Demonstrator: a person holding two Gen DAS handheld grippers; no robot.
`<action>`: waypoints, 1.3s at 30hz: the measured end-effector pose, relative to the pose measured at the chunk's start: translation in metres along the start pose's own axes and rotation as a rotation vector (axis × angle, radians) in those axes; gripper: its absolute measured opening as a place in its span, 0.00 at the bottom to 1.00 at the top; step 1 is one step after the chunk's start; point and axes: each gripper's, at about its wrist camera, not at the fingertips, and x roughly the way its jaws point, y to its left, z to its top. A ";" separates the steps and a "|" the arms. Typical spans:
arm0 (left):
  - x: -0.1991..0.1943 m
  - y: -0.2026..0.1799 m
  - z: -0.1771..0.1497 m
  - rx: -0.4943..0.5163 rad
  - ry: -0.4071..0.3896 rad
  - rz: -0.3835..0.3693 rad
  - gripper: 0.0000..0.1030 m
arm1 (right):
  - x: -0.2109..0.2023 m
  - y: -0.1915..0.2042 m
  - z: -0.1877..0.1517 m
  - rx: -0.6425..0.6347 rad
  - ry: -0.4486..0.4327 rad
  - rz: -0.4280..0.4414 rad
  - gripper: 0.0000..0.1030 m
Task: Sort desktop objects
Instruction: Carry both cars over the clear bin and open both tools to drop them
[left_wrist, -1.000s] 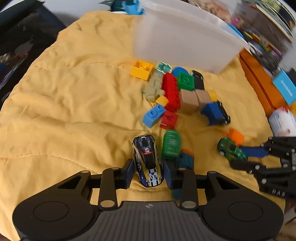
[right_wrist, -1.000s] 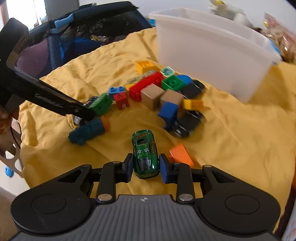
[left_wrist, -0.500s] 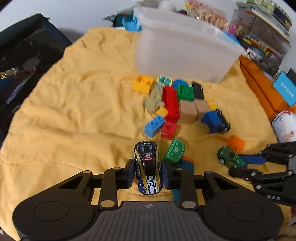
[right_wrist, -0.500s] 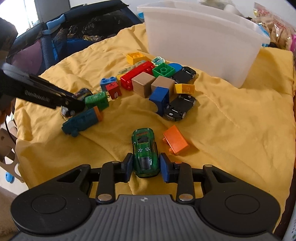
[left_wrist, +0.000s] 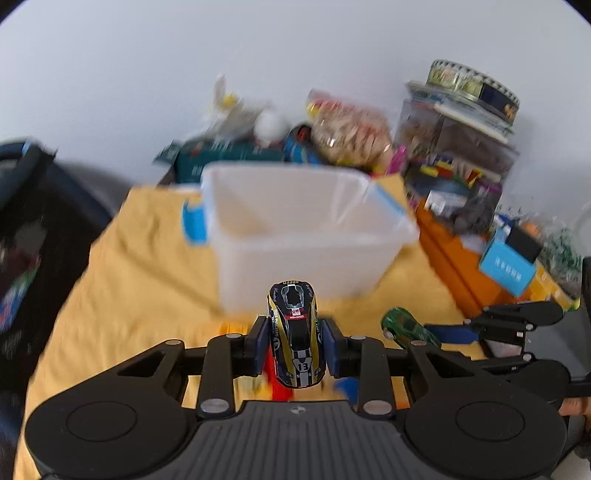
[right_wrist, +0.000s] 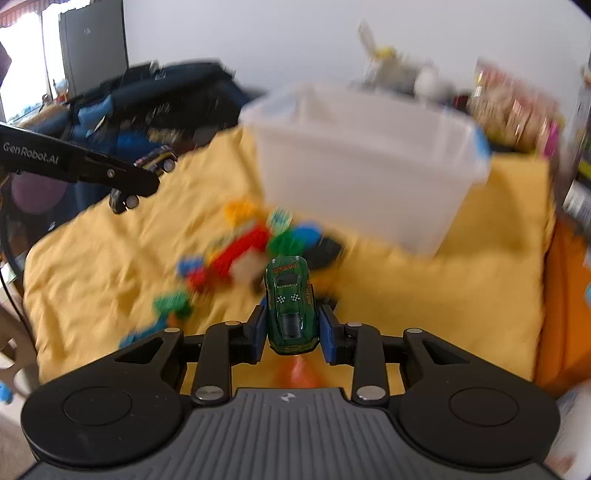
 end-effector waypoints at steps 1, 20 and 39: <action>0.003 0.000 0.008 0.004 -0.013 -0.006 0.33 | -0.002 -0.003 0.009 -0.001 -0.023 -0.008 0.32; 0.138 0.019 0.098 0.030 0.042 0.084 0.33 | 0.062 -0.050 0.156 0.182 -0.178 -0.158 0.32; 0.048 0.014 0.048 -0.075 -0.056 0.060 0.64 | 0.038 -0.036 0.118 0.168 -0.204 -0.095 0.52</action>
